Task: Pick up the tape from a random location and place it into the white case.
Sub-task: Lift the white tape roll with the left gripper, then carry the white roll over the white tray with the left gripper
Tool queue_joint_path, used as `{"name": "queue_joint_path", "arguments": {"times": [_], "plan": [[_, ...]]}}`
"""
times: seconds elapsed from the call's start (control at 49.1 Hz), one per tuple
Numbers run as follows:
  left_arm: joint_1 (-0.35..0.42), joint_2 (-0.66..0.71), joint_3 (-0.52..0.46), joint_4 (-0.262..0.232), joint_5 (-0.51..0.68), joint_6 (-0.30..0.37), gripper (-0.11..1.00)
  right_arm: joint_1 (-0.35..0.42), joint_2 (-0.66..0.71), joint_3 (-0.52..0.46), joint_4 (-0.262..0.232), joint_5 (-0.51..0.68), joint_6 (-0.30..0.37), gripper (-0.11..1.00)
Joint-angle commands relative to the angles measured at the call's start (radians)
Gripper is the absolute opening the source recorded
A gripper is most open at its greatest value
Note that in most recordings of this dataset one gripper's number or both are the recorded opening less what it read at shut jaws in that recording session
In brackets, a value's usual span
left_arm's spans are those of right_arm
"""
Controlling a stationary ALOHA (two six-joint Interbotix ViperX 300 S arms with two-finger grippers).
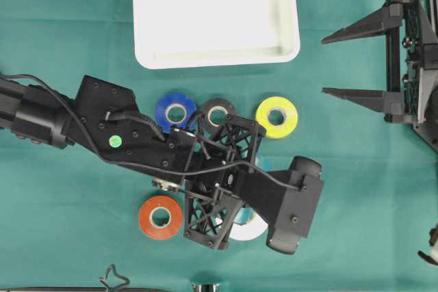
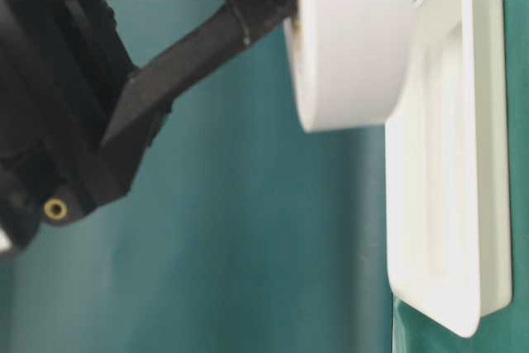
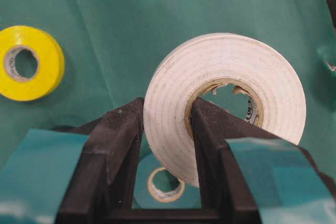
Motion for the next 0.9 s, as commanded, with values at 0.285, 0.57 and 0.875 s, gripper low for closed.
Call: {"name": "queue_joint_path", "arguments": {"times": [0.285,0.57,0.875], "plan": [[0.101,-0.074,0.008,0.0,0.025,0.0,0.22,0.003,0.003,-0.028,-0.005,0.003,-0.002,0.92],[0.272,-0.129,0.101,0.002,0.006,0.002,0.22,0.003,0.003,-0.028,-0.005,0.009,-0.002,0.92],[0.462,-0.195,0.216,0.002,-0.071,0.003,0.22,0.003,0.002,-0.028,-0.005,0.011,-0.002,0.92]]}}
